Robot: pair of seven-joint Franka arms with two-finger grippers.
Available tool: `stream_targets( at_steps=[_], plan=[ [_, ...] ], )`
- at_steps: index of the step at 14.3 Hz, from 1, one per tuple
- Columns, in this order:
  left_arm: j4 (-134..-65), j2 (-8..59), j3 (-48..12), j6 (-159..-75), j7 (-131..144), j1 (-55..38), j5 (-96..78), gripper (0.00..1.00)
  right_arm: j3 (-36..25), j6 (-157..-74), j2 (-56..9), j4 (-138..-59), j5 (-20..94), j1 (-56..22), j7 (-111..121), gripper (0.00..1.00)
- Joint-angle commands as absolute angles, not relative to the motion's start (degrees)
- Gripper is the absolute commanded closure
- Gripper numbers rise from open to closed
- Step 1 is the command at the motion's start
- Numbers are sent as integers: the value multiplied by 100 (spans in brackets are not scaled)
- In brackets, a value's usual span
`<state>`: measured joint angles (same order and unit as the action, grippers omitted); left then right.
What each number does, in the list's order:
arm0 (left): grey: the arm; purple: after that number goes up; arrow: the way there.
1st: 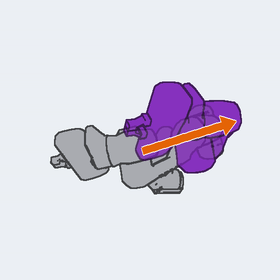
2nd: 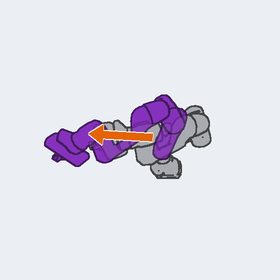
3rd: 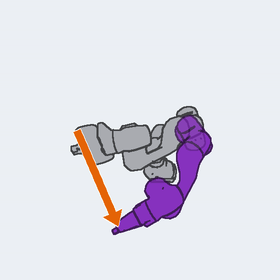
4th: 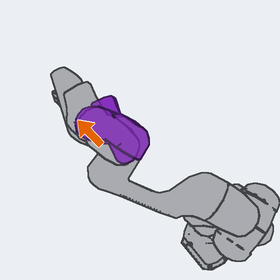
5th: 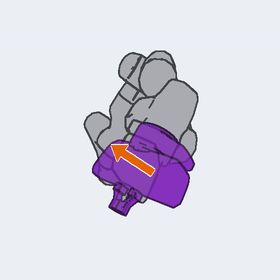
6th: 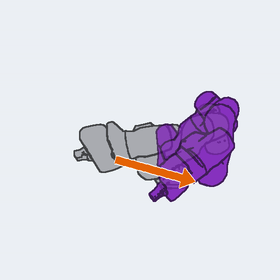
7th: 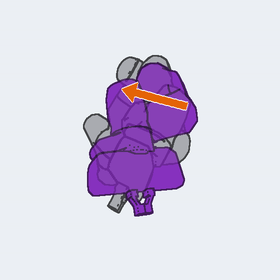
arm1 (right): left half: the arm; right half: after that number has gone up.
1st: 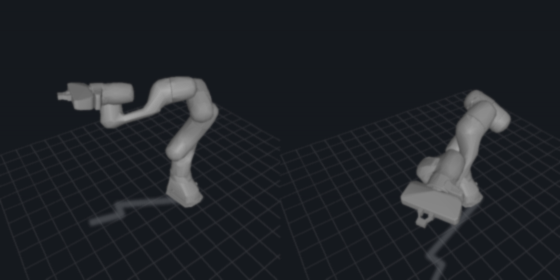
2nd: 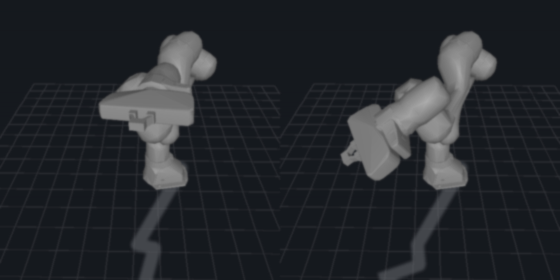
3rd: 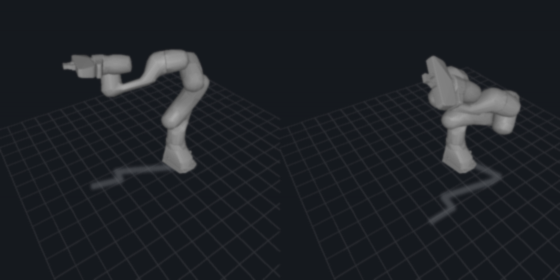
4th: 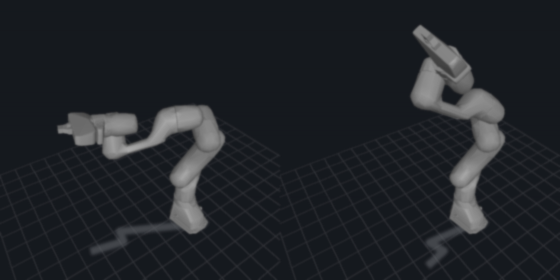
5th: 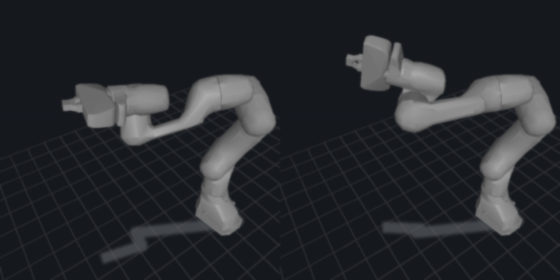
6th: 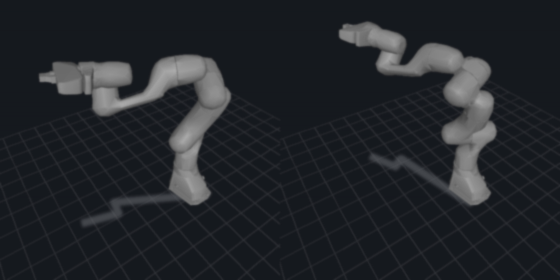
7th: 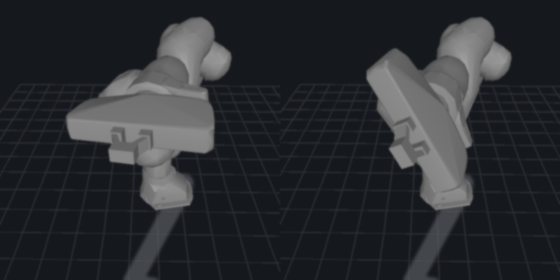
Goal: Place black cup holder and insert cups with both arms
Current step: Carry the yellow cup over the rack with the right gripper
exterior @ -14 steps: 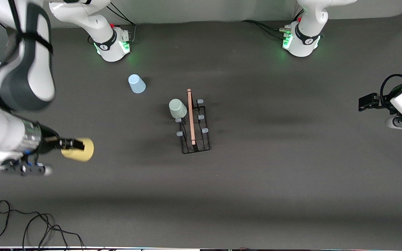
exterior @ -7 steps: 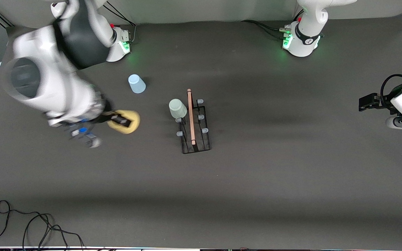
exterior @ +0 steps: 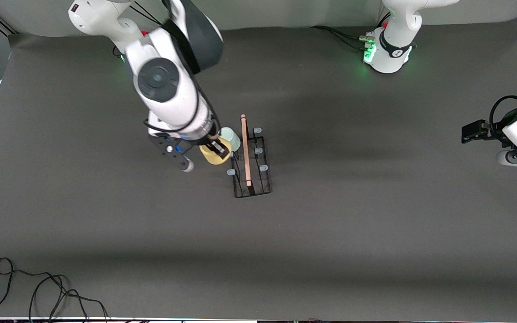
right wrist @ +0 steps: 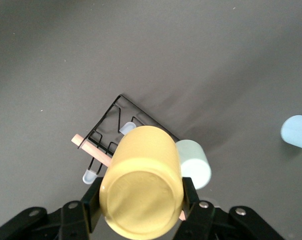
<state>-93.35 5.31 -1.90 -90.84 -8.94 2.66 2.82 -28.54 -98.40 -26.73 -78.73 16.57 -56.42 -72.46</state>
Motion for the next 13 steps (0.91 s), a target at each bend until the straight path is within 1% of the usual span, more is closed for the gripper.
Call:
stream_targets(
  at_steps=[1,4,9,13],
  plan=[
    [-9290,536,-176,-9053,-844,255,229,1,-2909,-10343,-2662,-8244,1538,-5766,-7436,89],
    [-9290,536,-176,-9053,-844,255,229,1,-2900,-10686,-2900,-8288,1538,-5774,-7462,89],
    [-9290,536,-176,-9053,-853,255,229,1,-2900,-11653,-3137,-8868,1573,-5915,-7462,89],
    [-9290,536,-176,-9053,-844,255,229,1,-2892,-11917,-3374,-8877,1626,-5933,-7488,89]
  ],
)
